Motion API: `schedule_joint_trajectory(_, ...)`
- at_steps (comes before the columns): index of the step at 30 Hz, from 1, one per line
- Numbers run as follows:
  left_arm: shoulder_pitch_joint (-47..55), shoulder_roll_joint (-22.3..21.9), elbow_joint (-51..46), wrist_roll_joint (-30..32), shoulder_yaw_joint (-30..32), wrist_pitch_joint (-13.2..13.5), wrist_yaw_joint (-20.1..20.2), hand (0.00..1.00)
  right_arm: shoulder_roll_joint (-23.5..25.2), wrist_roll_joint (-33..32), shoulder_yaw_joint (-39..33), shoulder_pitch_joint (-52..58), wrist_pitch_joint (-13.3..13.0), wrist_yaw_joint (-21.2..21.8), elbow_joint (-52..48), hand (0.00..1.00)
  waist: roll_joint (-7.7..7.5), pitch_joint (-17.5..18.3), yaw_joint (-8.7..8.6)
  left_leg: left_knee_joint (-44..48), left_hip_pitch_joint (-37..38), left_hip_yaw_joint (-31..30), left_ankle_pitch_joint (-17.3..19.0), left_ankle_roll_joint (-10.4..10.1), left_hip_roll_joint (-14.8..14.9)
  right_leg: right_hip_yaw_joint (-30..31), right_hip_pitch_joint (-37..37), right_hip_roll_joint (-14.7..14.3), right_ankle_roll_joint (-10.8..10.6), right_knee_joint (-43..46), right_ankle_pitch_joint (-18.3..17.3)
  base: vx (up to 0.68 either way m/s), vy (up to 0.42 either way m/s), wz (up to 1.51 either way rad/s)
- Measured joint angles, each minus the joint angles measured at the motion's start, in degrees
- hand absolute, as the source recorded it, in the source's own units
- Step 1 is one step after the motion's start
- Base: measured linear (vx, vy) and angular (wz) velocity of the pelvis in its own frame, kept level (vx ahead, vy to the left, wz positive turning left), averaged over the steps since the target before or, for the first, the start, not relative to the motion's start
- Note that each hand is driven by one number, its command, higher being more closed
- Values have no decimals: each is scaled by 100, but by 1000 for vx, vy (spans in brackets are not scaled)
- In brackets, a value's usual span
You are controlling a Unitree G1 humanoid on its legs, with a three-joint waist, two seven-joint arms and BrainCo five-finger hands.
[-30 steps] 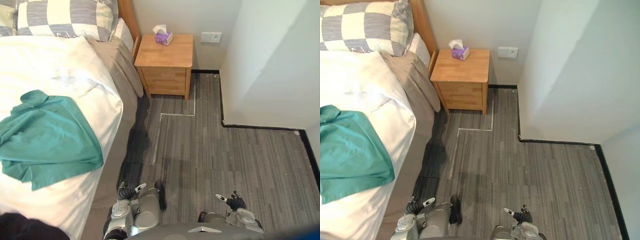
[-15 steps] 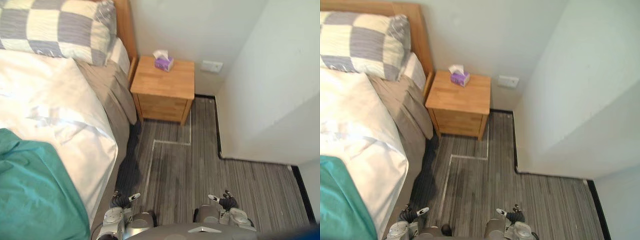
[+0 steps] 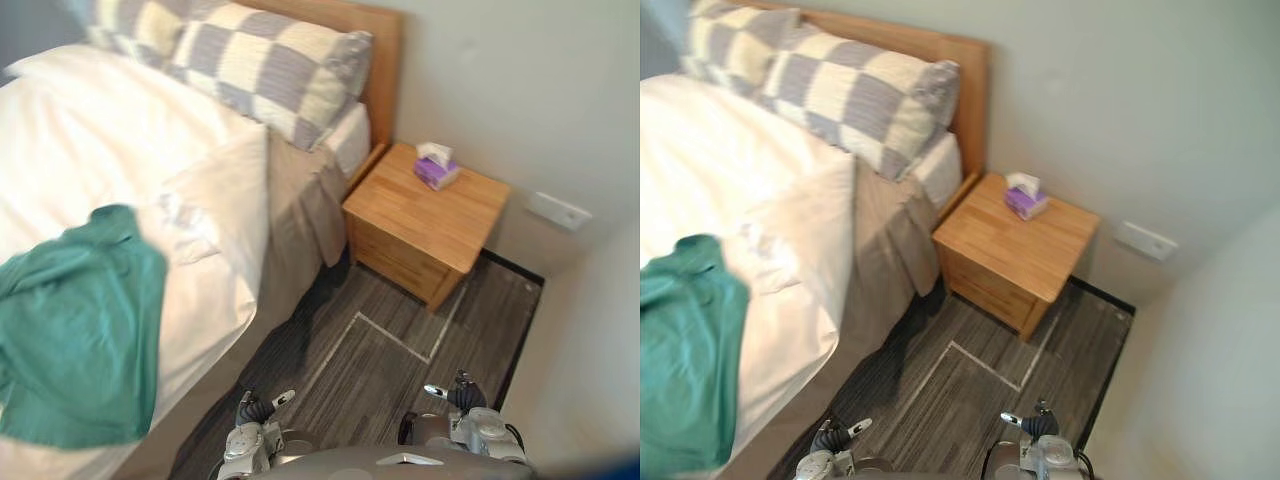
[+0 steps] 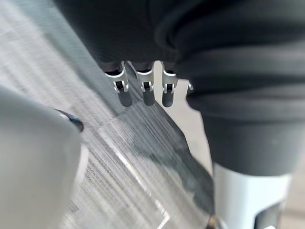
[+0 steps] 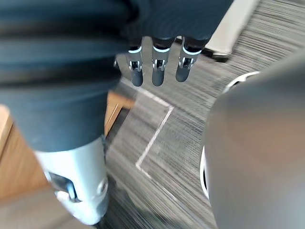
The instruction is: Tidy the bed and pick cloth on bed and put in laundry
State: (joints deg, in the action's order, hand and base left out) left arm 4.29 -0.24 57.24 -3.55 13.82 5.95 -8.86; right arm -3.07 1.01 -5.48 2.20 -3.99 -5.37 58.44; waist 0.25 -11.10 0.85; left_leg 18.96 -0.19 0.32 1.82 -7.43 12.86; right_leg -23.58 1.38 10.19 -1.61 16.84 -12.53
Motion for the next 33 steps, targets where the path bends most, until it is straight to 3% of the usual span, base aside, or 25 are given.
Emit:
schedule_joint_trajectory(1, -1, 48, -8, -32, -95, 3, -4, 0, -16, 6, 2, 0, 3, 0, 35, 0, 28, 16, 18, 61, -75, 391, 30, 44, 62, -221, 95, 37, 4, -52, 5, 8, -44, 147)
schedule_joint_trajectory(2, -1, 74, -8, -42, -264, 6, -26, 0, -30, 6, 2, -26, 2, -1, 112, 0, 62, 33, 15, 41, -138, 1209, 97, 149, 151, -538, 223, 97, 1, -120, 7, 10, 23, 140)
schedule_joint_trajectory(3, -2, 91, -8, -40, -345, 3, -27, 0, -38, 19, 19, -31, 4, 1, 131, 0, 71, 38, 8, -194, -131, 1857, 105, 159, 112, -792, 315, 170, -57, -201, 40, 18, 52, 133)
schedule_joint_trajectory(5, -4, 114, -8, -40, -479, 1, -25, 0, -50, 18, 3, -36, 10, 2, 142, 0, 95, 55, 12, -757, -107, 2476, 43, 192, -88, -1071, 344, 231, -212, -313, 136, 31, 102, 106)
schedule_joint_trajectory(7, -9, 125, -27, -44, -479, 3, -22, 0, -49, 18, -82, -50, 37, 1, 182, 0, 96, 92, 40, -1278, -86, 2628, -83, 388, -343, -1238, 347, 297, -379, -517, 277, 59, 198, 85)
schedule_joint_trajectory(10, -17, 257, -37, -54, -476, 4, -12, 0, 84, 9, -112, -60, 72, 1, 252, 0, -125, 175, 154, -1563, -133, 2709, -230, 604, -644, -1238, 506, 316, -490, -1120, 605, 54, 193, 40)
schedule_joint_trajectory(12, -8, 355, 39, -45, -455, -17, 22, 0, 173, -4, -325, 8, 79, 0, 263, 0, -218, 223, 134, -1841, 31, 2540, -265, 679, -874, -1380, 720, 407, -563, -1228, 662, 76, 128, 40)
schedule_joint_trajectory(14, 40, 297, 112, -44, -434, -33, 24, 0, 178, -148, -670, 19, 85, -5, 231, 0, -170, 240, 4, -2081, 230, 2377, 18, 767, -965, -1170, 362, 940, -635, 354, 425, 60, 170, 69)
schedule_joint_trajectory(15, 38, 351, 129, -45, -447, -31, 26, 0, 202, -146, -724, 15, 105, 1, 138, 0, -188, 230, -20, -2078, 371, 2270, 62, 777, -984, -663, -37, 1221, -648, 1452, 582, 54, 146, 56)
schedule_joint_trajectory(17, 54, 473, 152, -38, -433, -60, 20, 0, 250, -147, -710, 19, 106, 5, 103, 0, -255, 214, -21, -2075, 542, 2110, 103, 802, -995, -48, -482, 1369, -662, 2435, 974, 141, 62, 40)
schedule_joint_trajectory(18, 81, 591, 156, -30, -415, -83, 16, 0, 304, -156, -711, 20, 105, 8, 96, 0, -343, 228, -31, -2000, 638, 2015, 124, 871, -942, 232, -695, 1380, -669, 2949, 675, 166, 5, 42)
schedule_joint_trajectory(21, 150, 629, 244, -31, -212, -133, 8, 0, 290, -199, -709, 16, 100, 4, 80, 0, -338, 206, -89, -1884, 732, 1786, 138, 773, -757, 236, -868, 1145, -578, 2623, 48, 144, -44, 44)
schedule_joint_trajectory(23, 141, 621, 249, -31, -201, -135, 10, 0, 284, -208, -710, -24, 101, 0, 79, 0, -291, 171, -99, -1887, 697, 1626, 96, 673, -642, 375, -890, 839, -570, 1581, 51, 120, -162, 44)
schedule_joint_trajectory(25, 125, 640, 246, -31, -200, -126, 11, 0, 295, -219, -713, -14, 104, -1, 92, 0, -345, 180, -126, -1903, 560, 1440, 60, 494, -628, 1055, -763, 485, -512, 153, 339, 82, -308, 62)
schedule_joint_trajectory(26, 87, 732, 248, -30, -183, -110, 11, 0, 327, -279, -739, 7, 107, 5, 113, 0, -560, 188, -158, -2061, 562, 1268, 38, 385, -751, 1461, -666, 421, -529, -305, 632, 52, -331, 53)
schedule_joint_trajectory(27, 73, 609, 243, -31, -109, -114, 9, 0, 268, -304, -758, -18, 121, -15, 112, 0, -423, 142, -85, -2293, 722, 1370, -50, 251, -650, 1387, -629, 272, -484, -346, 489, 64, -289, 43)
schedule_joint_trajectory(29, 136, 443, 257, -27, 33, -110, 14, 0, 182, -325, -739, -18, 116, -14, 109, 0, -155, 157, -116, -2335, 763, 1631, -136, 158, -460, 1257, -601, 46, -420, -233, 350, 147, -162, 19)
schedule_joint_trajectory(33, 176, 351, 254, -13, 310, -108, 7, 0, 150, -268, -489, 31, 107, -8, 82, 0, -158, 204, -125, -2472, 932, 1466, -199, 18, -186, 1101, -379, -197, -315, -2, 235, 159, -176, 37)
